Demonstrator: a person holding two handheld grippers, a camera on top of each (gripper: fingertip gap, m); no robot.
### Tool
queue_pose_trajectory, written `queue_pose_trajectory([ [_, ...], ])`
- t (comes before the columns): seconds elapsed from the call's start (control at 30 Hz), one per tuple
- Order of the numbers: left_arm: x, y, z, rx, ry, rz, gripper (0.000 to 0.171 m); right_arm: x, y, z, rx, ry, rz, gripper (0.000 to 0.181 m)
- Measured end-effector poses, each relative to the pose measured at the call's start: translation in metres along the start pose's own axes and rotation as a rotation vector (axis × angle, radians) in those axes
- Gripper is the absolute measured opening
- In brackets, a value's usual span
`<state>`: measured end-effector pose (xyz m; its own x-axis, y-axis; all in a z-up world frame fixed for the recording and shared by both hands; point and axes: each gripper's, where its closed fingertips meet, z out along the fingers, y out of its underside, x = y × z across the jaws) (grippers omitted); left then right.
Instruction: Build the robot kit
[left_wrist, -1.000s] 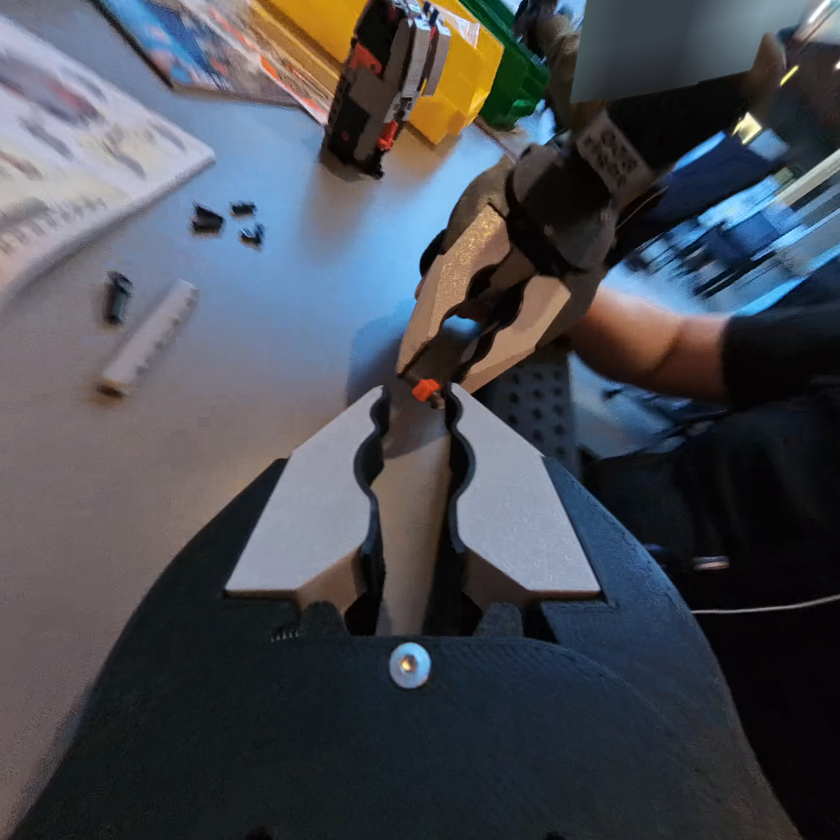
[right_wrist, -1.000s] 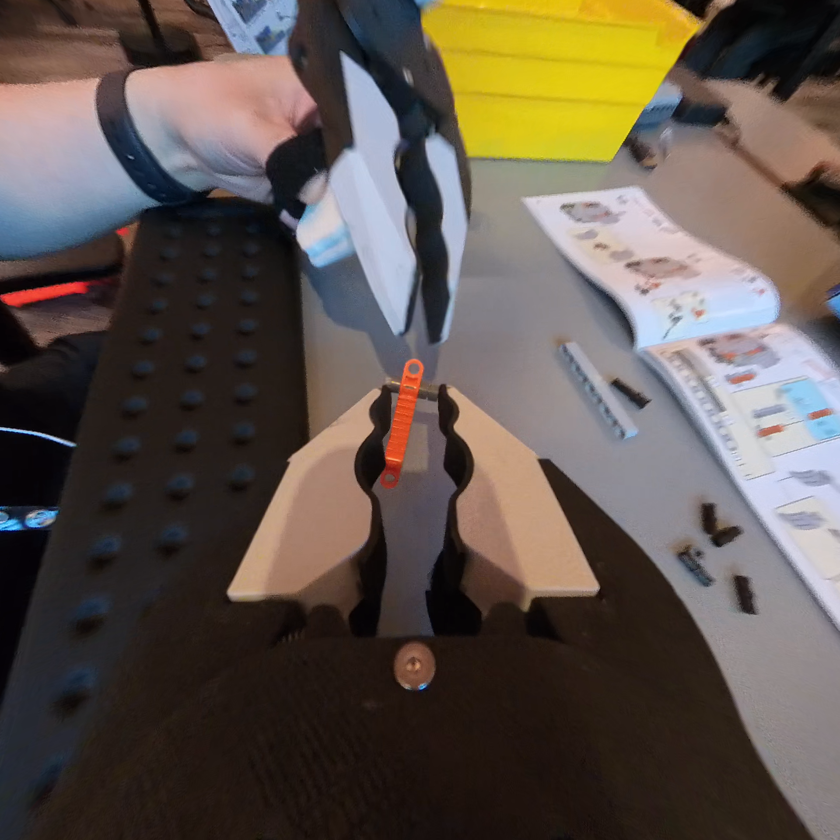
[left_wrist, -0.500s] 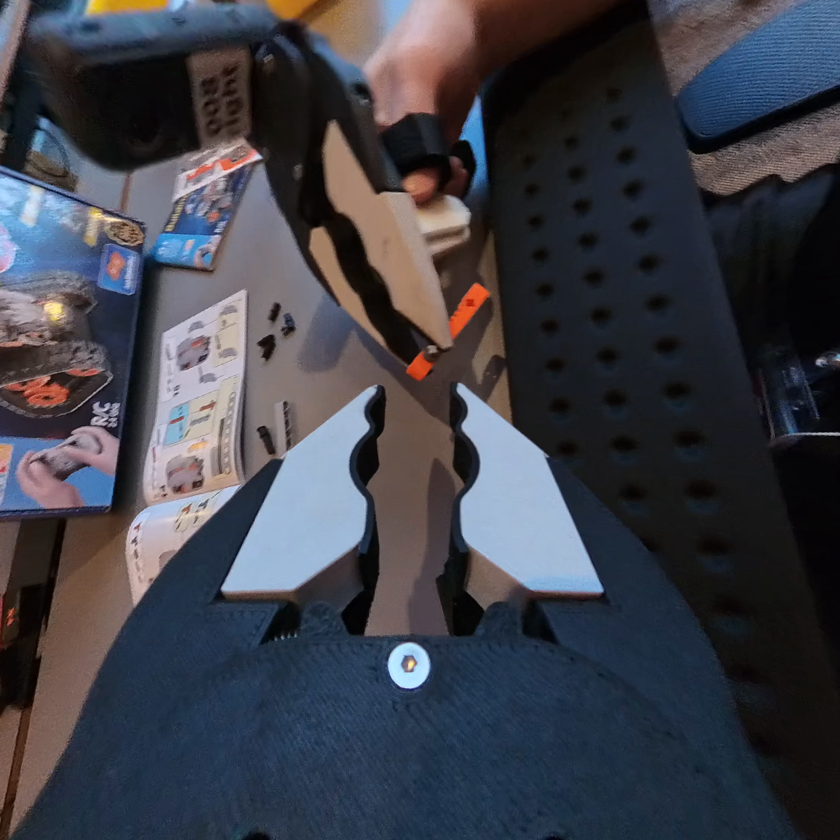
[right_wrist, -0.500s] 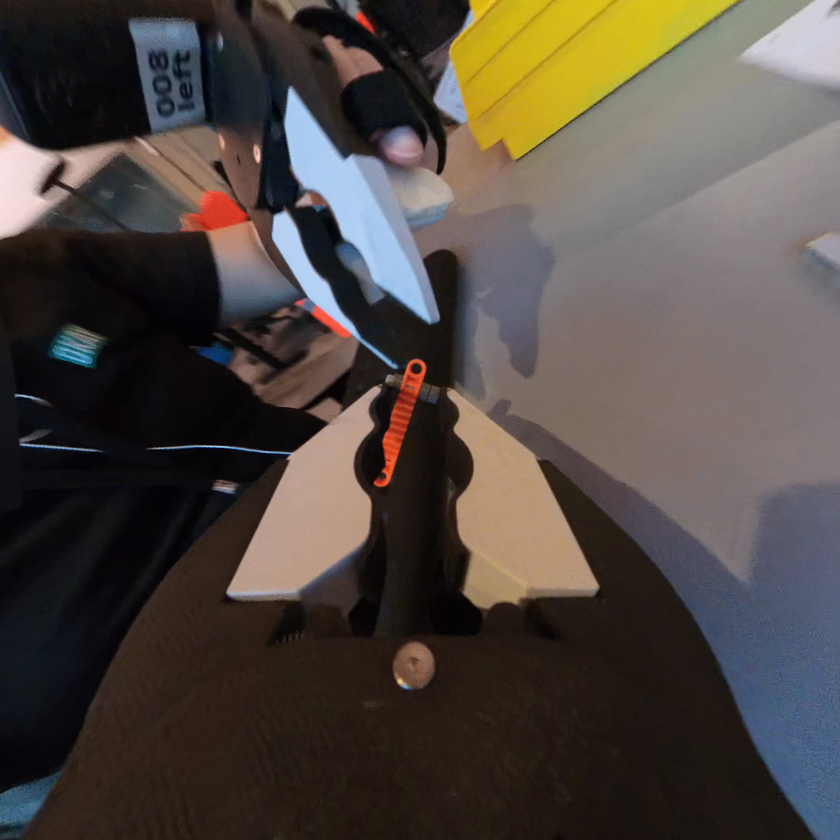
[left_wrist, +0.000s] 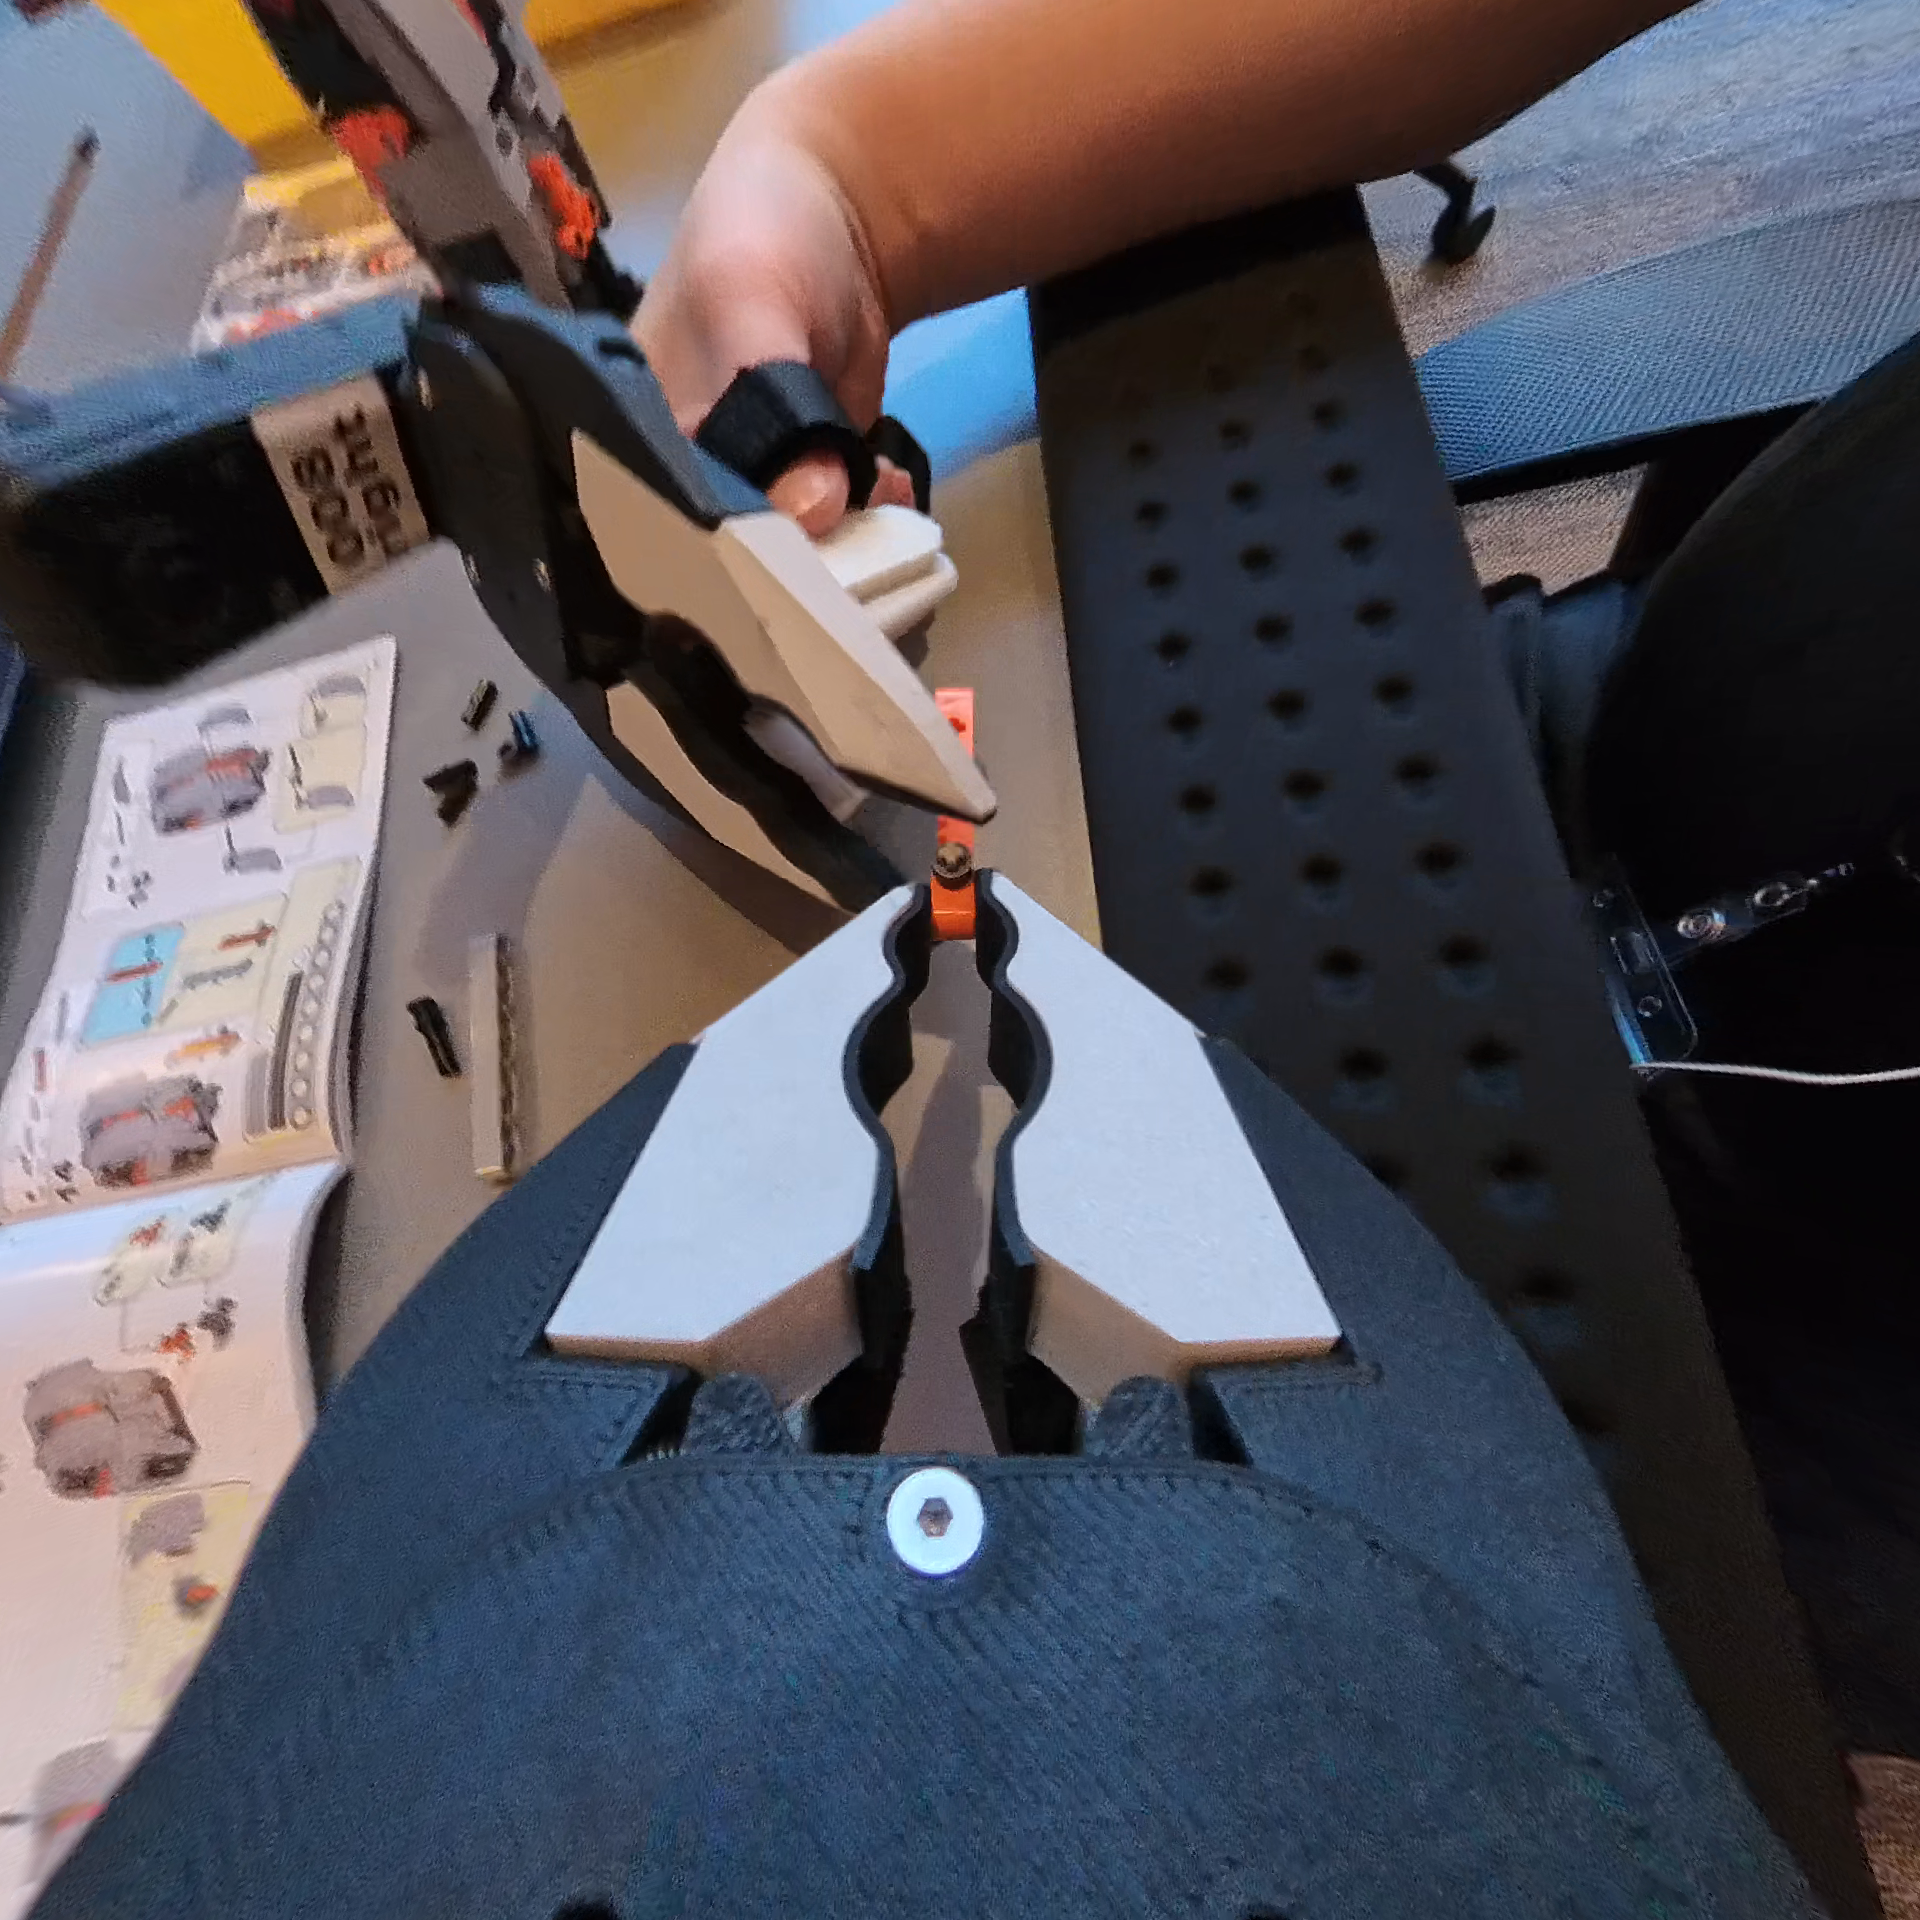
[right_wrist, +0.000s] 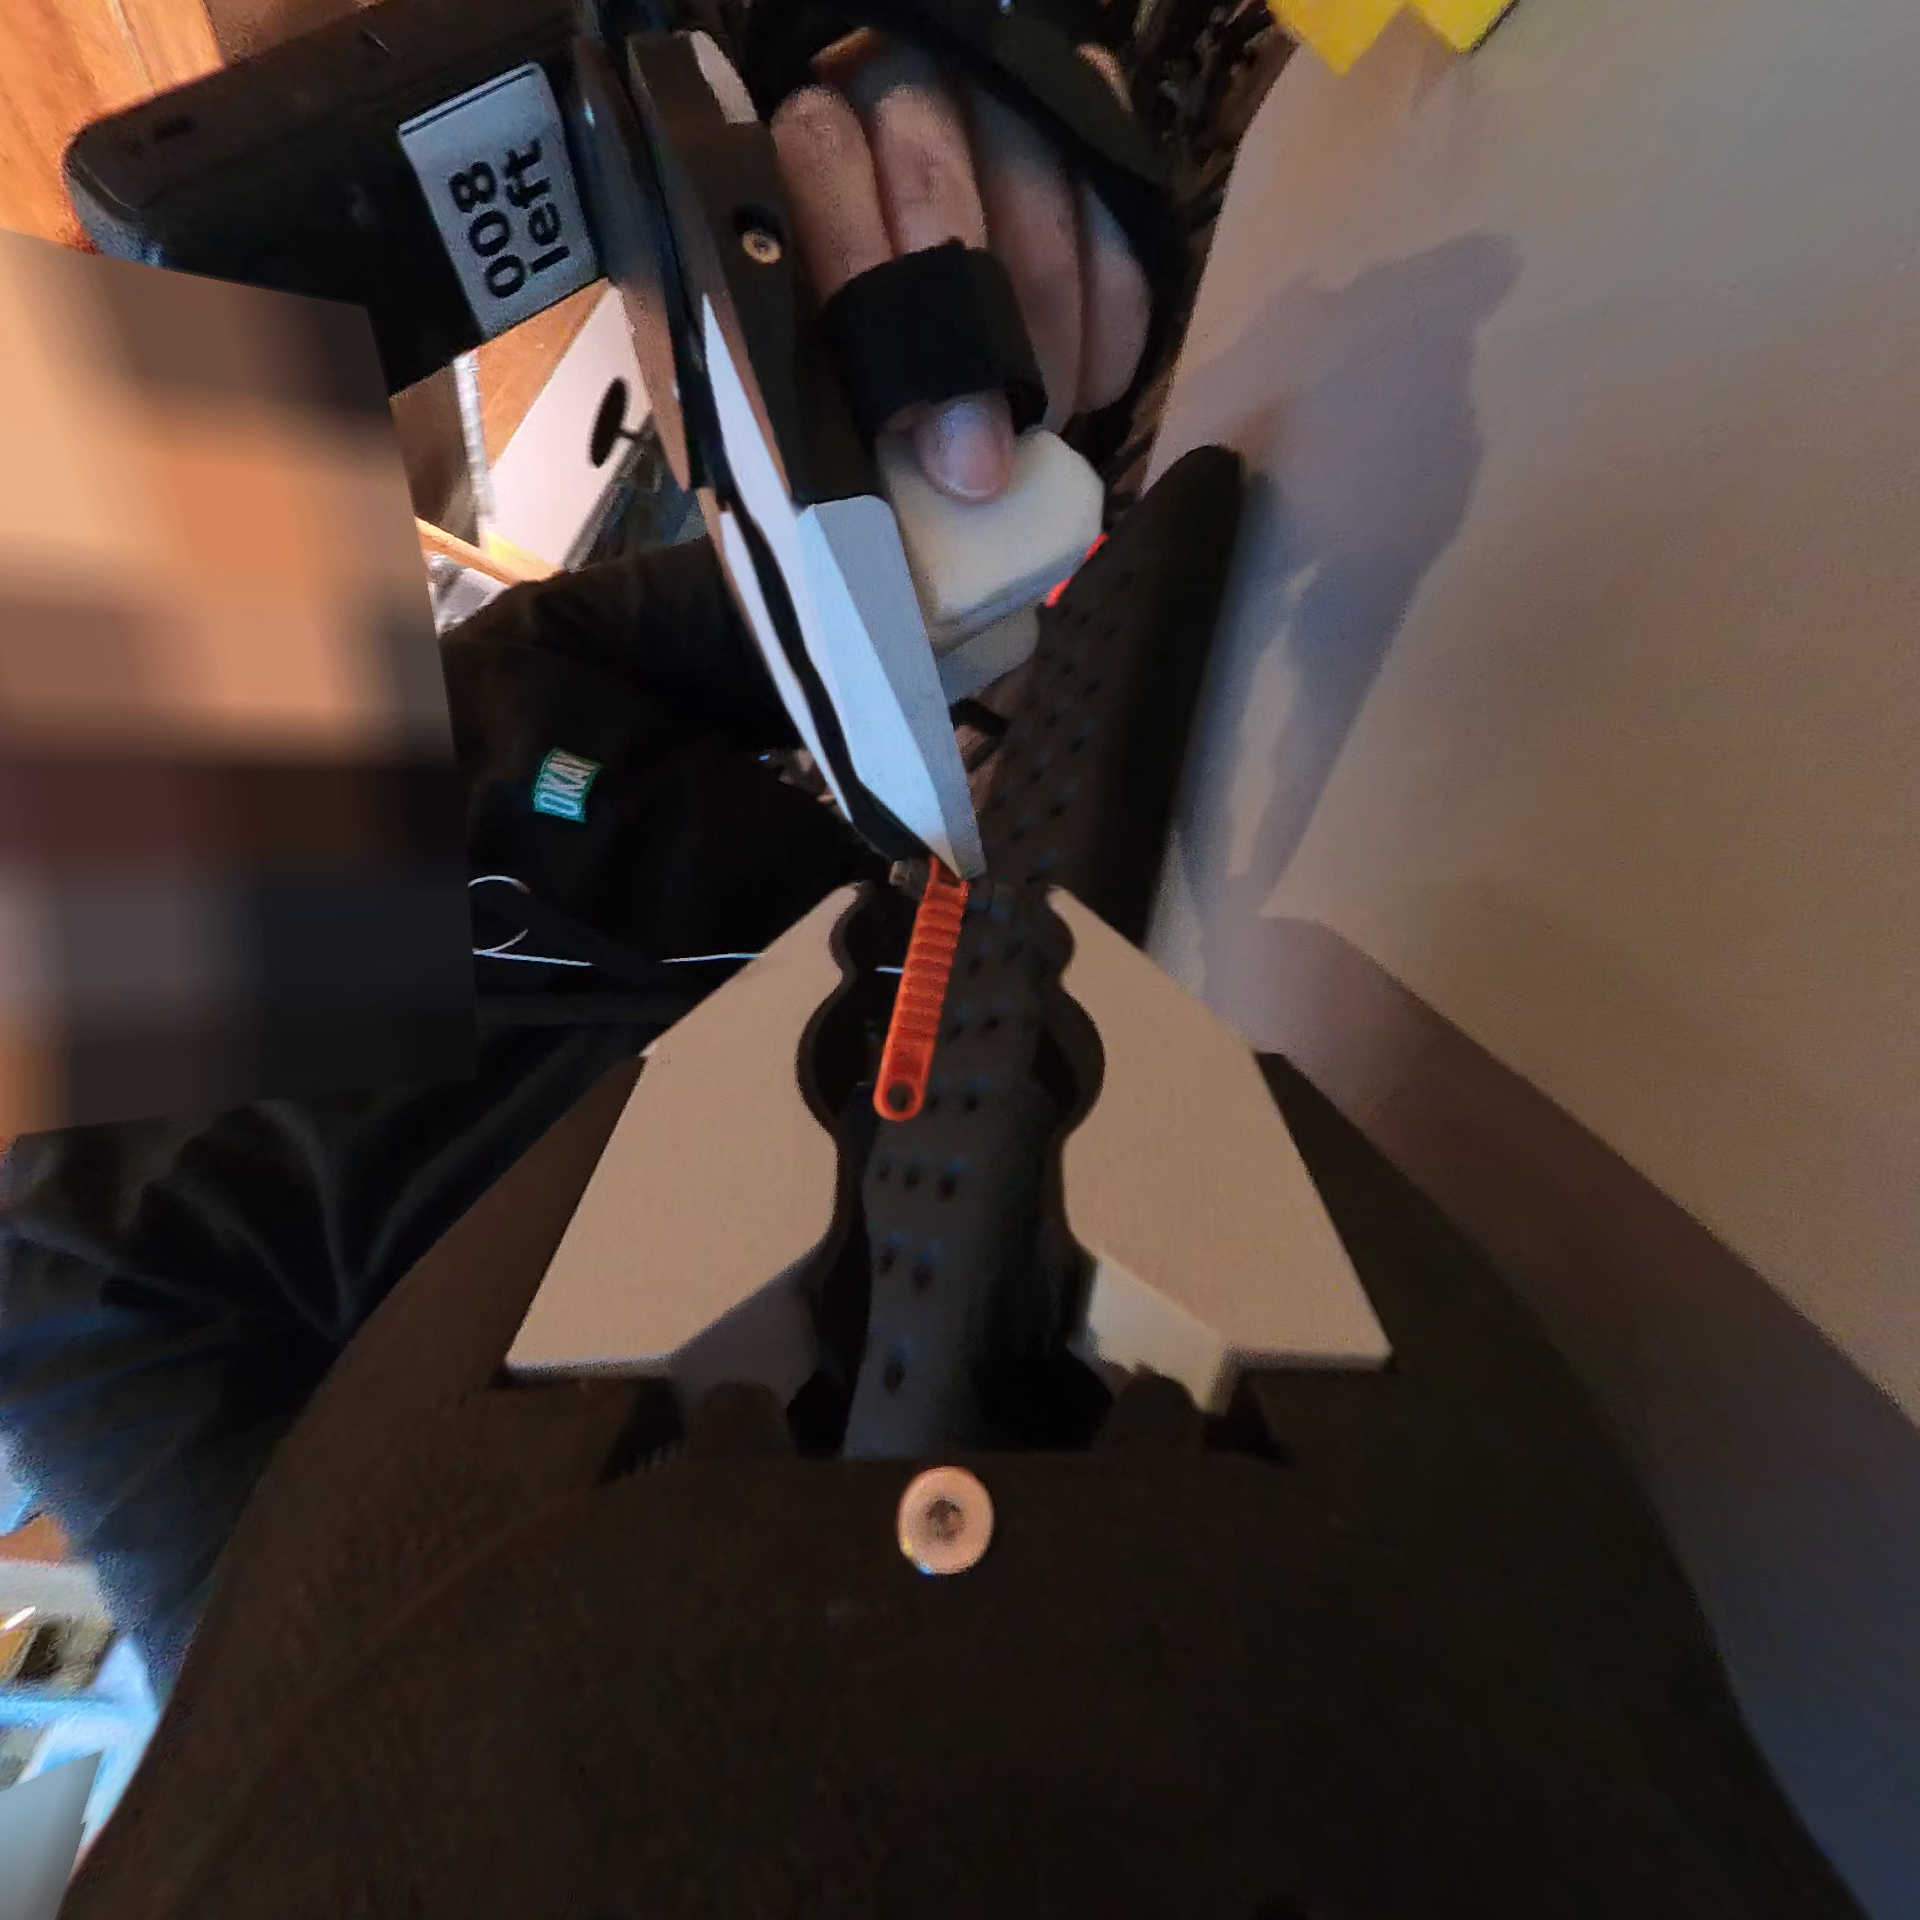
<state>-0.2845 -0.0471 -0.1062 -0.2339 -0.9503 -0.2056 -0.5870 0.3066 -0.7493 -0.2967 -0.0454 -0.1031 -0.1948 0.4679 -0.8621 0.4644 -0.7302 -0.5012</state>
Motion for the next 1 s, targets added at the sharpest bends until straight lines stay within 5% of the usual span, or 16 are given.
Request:
queue_pose_trajectory([
  [0.17,-0.021,0.026,0.011,0.028,0.033,-0.307,0.004,0.030,-0.008,-0.024,0.044,0.391,-0.270,0.046],
  [0.33,-0.031,0.042,0.018,0.059,0.050,-0.427,0.004,0.046,-0.010,-0.035,-0.087,0.849,-0.717,0.033],
  [0.4,-0.031,0.044,0.021,0.059,0.056,-0.424,0.004,0.054,-0.012,-0.035,-0.127,0.935,-0.764,0.026],
  [0.43,-0.031,0.047,0.023,0.046,0.049,-0.418,0.004,0.054,-0.011,-0.031,-0.133,0.919,-0.760,0.006],
  [0.53,-0.031,0.050,0.025,0.042,0.039,-0.409,0.004,0.056,-0.008,-0.027,-0.139,0.882,-0.717,0.000],
  [0.7,-0.027,0.052,0.021,0.041,0.039,-0.371,0.004,0.051,-0.010,-0.024,-0.146,0.903,-0.789,0.000],
  [0.77,-0.025,0.052,0.022,0.031,0.027,-0.333,0.004,0.049,-0.014,-0.019,-0.126,0.887,-0.789,0.020],
  [1.0,-0.023,0.051,0.023,0.033,0.029,-0.316,0.004,0.062,-0.005,-0.014,-0.208,0.875,-0.739,0.006],
])
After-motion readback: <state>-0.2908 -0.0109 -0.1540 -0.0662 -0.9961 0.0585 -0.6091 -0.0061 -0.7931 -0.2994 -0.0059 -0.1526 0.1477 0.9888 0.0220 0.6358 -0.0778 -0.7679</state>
